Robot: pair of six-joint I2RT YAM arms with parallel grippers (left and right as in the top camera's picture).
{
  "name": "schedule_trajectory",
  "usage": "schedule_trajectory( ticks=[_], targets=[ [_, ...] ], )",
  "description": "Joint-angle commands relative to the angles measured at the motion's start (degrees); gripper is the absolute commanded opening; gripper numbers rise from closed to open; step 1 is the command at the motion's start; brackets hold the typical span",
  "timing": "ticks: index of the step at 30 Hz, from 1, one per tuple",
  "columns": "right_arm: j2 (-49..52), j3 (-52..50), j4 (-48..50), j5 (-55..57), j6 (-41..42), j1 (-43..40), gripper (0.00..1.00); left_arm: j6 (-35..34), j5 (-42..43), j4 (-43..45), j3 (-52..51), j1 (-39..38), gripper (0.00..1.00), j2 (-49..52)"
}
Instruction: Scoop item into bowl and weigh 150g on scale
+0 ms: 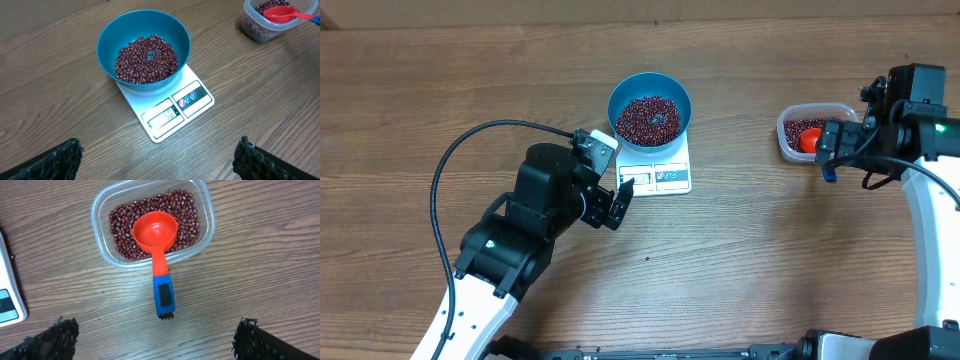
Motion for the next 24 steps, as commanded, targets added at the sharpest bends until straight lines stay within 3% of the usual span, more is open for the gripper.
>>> schedule_trajectory(
  ticks=[1, 13, 24],
  targets=[
    [-0.7, 1.7, 0.3, -0.3, -0.2, -0.2, 1.0, -0.6, 0.4, 0.0, 1.2, 0.1, 1.0, 0.3],
    [-0.7, 1.7, 0.3, -0.3, -0.2, -0.2, 1.0, -0.6, 0.4, -0.3, 1.2, 0.1, 0.99, 0.3],
    [-0.7, 1.7, 0.3, -0.3, -0.2, -0.2, 1.0, -2.0, 0.2, -8.0, 1.2, 2.3, 0.99, -0.2]
  ],
)
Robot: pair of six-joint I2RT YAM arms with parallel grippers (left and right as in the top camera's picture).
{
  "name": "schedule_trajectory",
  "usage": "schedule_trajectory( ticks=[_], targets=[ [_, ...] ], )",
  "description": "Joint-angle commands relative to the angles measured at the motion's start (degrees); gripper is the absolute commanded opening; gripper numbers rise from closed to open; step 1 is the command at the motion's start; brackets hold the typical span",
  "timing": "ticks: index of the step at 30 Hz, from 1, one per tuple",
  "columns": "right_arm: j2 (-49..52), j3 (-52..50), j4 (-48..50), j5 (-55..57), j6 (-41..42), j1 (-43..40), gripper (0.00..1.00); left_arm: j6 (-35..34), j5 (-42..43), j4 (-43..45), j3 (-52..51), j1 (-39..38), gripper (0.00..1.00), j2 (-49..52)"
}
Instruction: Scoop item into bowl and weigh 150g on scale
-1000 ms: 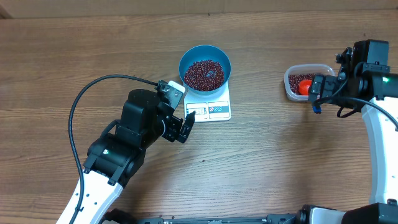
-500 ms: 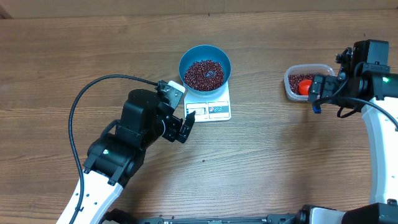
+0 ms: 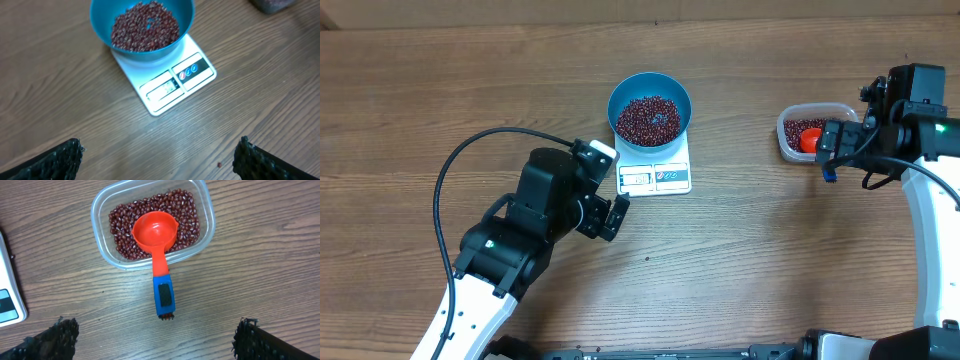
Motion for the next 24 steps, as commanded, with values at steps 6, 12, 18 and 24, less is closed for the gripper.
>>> schedule_trajectory(
  ticks=[6, 12, 18, 24],
  targets=[
    [-0.7, 1.7, 0.3, -0.3, -0.3, -0.2, 1.0, -1.8, 0.2, -3.7, 0.7, 5.7, 1.0, -2.3],
    [-0.7, 1.7, 0.3, -0.3, -0.3, -0.2, 1.0, -1.9, 0.4, -3.7, -2.8, 10.4, 1.0, -6.8],
    [-0.7, 1.7, 0.3, -0.3, -0.3, -0.2, 1.0, -3.8, 0.4, -1.2, -8.1, 13.4, 1.0, -12.7],
    [-0.7, 1.7, 0.3, -0.3, -0.3, -0.2, 1.0, -3.8, 0.5, 10.5, -15.7, 15.5, 1.0, -18.7]
  ],
)
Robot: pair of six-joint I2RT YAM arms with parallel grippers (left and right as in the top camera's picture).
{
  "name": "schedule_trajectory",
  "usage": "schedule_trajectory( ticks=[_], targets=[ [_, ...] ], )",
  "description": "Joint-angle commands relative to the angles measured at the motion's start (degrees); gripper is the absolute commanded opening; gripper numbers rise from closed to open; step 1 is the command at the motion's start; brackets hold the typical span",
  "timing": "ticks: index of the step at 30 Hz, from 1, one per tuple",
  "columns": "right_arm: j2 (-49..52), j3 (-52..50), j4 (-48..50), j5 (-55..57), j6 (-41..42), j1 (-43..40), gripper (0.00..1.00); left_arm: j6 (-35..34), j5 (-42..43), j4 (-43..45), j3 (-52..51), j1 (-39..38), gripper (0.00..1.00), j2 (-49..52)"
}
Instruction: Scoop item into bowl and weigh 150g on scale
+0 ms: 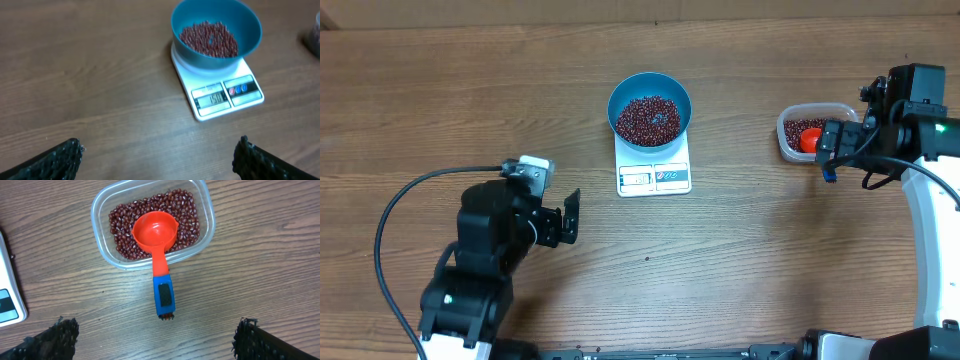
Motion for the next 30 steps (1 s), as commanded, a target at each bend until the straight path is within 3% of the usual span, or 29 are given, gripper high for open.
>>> schedule_trajectory(
  ticks=[1, 8, 19, 30],
  targets=[
    [-0.7, 1.7, 0.3, -0.3, -0.3, -0.2, 1.0, -0.8, 0.5, 6.3, -4.9, 1.5, 0.99, -3.9],
    [-0.7, 1.7, 0.3, -0.3, -0.3, -0.2, 1.0, -0.8, 3.3, 17.5, -12.6, 4.7, 1.0, -10.1],
    [-0.7, 1.7, 0.3, -0.3, -0.3, -0.2, 1.0, 0.9, 3.0, 20.2, -14.3, 7.3, 0.99, -15.6],
    [-0.7, 1.7, 0.3, -0.3, -0.3, -0.2, 1.0, 1.7, 3.9, 29.3, -14.7, 12.6, 0.99, -16.2]
  ],
)
